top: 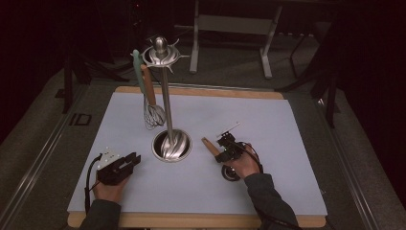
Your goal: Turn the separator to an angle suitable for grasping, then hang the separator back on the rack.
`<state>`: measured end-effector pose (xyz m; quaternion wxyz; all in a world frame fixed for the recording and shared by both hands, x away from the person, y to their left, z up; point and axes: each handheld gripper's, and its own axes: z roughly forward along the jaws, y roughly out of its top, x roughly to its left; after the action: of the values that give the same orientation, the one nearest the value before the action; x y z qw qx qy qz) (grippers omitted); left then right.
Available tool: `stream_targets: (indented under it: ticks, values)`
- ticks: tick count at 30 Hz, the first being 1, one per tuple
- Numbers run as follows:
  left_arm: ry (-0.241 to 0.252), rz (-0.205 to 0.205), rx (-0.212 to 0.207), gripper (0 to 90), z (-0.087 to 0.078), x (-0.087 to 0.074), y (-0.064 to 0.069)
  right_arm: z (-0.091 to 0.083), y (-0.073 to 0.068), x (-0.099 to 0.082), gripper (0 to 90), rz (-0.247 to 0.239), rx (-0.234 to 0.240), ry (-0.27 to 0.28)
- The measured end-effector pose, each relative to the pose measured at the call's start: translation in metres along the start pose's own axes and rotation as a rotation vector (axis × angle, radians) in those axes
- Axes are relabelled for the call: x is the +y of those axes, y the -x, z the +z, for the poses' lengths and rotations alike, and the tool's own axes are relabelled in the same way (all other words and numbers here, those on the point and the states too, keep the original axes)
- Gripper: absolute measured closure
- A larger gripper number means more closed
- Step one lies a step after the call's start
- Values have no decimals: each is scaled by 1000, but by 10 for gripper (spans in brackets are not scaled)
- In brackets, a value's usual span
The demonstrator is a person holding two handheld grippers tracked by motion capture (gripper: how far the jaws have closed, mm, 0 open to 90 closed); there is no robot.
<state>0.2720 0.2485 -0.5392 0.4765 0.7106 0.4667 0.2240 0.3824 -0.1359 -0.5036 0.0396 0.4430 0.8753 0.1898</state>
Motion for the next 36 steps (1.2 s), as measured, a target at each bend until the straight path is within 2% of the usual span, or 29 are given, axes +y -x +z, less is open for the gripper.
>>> stream_targets:
  ticks: [7,25,28,36]
  values:
    - [-1,-1,-1,713,0,0,0,-2,-3,0,696,-2,2,1]
    - [-4,-3,-1,713,0,0,0,-16,3,-4,698,38,31,108]
    - [-5,-4,-1,713,1,0,0,-22,3,-4,698,32,36,141]
    - [-4,-1,2,714,0,0,0,-30,2,-6,700,6,42,185]
